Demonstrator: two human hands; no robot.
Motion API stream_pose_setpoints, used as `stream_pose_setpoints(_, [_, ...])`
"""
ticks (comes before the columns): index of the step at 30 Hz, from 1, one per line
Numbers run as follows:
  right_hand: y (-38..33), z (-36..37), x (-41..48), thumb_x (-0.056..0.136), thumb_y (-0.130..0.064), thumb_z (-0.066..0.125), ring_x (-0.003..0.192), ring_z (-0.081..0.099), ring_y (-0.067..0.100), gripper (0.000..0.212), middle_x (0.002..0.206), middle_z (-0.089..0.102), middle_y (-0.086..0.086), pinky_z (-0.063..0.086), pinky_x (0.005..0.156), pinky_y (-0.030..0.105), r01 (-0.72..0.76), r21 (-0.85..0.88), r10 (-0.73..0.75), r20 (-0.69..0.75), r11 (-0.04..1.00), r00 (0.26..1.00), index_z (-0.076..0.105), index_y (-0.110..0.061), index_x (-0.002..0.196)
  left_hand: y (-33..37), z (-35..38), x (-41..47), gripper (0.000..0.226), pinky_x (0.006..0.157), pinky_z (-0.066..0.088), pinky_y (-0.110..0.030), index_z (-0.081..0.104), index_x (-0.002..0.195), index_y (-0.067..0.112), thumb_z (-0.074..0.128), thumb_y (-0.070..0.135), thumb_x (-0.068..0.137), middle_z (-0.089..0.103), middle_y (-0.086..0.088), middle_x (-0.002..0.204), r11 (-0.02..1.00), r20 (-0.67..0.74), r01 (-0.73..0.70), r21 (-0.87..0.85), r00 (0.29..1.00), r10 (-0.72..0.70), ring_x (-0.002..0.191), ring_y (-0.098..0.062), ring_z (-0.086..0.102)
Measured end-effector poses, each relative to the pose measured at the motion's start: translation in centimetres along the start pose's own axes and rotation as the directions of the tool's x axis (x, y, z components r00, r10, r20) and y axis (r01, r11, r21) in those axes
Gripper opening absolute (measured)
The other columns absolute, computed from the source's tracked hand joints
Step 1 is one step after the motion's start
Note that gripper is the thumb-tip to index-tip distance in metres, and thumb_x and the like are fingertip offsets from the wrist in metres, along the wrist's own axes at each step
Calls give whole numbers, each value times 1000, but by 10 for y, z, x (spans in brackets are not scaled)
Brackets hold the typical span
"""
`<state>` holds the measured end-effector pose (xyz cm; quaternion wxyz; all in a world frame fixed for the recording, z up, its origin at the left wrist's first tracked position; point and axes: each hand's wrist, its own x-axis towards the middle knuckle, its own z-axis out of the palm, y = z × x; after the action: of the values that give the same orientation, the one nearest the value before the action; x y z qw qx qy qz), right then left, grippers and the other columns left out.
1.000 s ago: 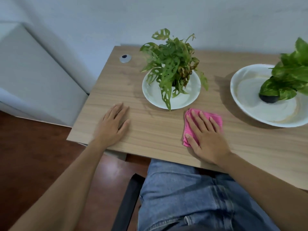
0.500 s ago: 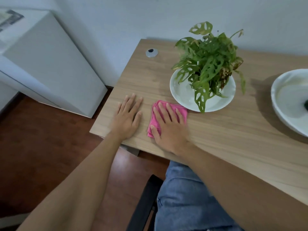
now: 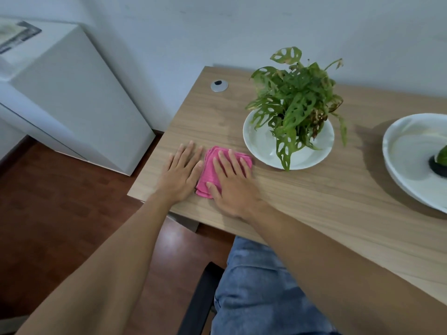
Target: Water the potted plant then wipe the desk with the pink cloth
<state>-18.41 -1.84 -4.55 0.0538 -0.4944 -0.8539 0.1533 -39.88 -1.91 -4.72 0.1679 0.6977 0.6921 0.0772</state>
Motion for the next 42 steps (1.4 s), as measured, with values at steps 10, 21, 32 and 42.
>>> stream_pose_setpoints(10, [106,-19,-107,117,-51,26,172,1,15,71,185,10,0,12,139,43,68,-86,-71,-40,994,997,16,-15,177,87,37,-14,66,138,22,-52,29,175,13,34,48,118,29,-6,183,962,-179,-270,-48,949,258,172,-22,21])
stream_pose_setpoints(21, [209,-52,-174,119,-49,26,172,4,12,66,186,10,-4,15,138,42,-153,-90,144,-99,984,985,19,-18,177,192,90,-32,64,139,20,-48,35,172,8,40,42,118,33,-8,181,857,-84,-515,31,853,515,171,-22,23])
stream_pose_setpoints(32, [257,-67,-153,116,-52,25,171,5,6,67,185,12,-10,12,139,42,-341,-34,329,-187,940,926,18,-24,177,294,109,21,66,141,12,-41,20,176,5,31,36,119,16,-11,186,840,-14,-539,63,841,541,174,-21,11])
stream_pose_setpoints(42, [261,-60,-157,117,-39,24,171,6,7,62,185,15,-7,13,139,43,-292,-12,281,-237,956,930,22,-20,176,299,135,38,65,139,17,-43,20,177,10,27,38,119,12,-3,187,844,-67,-522,125,844,532,174,-13,3])
